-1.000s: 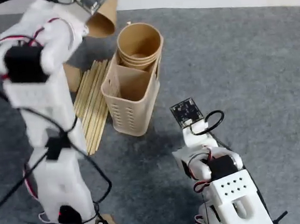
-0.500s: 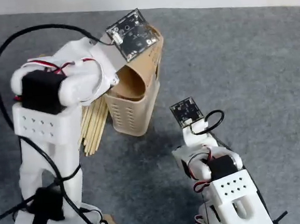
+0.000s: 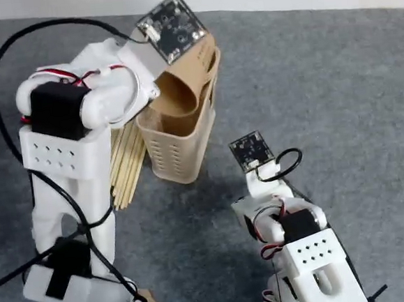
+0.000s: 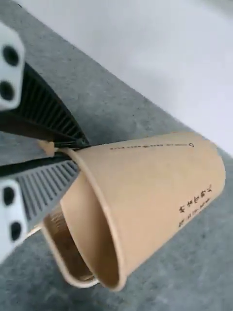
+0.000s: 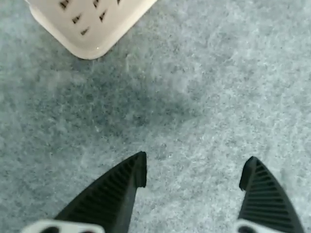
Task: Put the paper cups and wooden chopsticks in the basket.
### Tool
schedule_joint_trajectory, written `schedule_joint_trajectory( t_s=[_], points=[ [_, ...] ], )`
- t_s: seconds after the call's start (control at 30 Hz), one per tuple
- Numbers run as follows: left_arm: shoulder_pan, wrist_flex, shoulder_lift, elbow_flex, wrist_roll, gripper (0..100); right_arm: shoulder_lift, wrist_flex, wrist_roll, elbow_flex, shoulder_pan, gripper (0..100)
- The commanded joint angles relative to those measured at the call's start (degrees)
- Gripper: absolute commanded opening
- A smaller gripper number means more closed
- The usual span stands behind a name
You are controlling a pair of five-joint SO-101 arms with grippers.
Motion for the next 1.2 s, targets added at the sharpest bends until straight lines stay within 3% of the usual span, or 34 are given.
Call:
schedule_joint_trajectory(
  t_s=[0.0,0.3,0.53,0.63,0.77,0.83,0.97,1.07,1.1,1.17],
  points=[
    [-0.84,0.09,3.56,-7.87,3.96,12,-0.84,-0.40,0.44,-0.22,-0.22,31.0],
    [-0.75,0.00,5.67,-10.15,4.92,12,-0.84,-0.48,0.53,-0.13,-0.22,31.0],
    [-1.98,-9.14,5.41,-10.07,5.10,12,-0.75,-0.40,0.44,-0.13,-0.31,31.0],
    [-7.69,-14.15,5.05,-10.07,5.98,12,-0.92,-0.66,0.44,0.84,-0.22,31.0],
    [-21.76,-15.21,6.11,-9.36,16.44,12,-0.92,-0.66,0.44,1.01,-0.31,31.0],
    [-27.21,-14.77,8.04,-6.29,18.37,12,-0.92,-0.66,0.44,0.92,-0.31,31.0],
    [-31.52,-9.93,12.70,-0.48,17.41,12,-0.92,-0.66,0.44,0.92,-0.31,31.0],
    [-31.96,-2.81,15.43,1.54,8.79,12,-0.92,-0.66,0.44,1.01,-0.31,31.0],
    [-33.10,-2.73,16.48,1.63,7.21,12,-0.92,-0.66,0.44,1.10,-0.31,31.0],
    [-36.97,-7.47,19.38,1.63,10.90,12,-0.92,-0.66,0.44,1.10,-0.22,31.0]
  ],
)
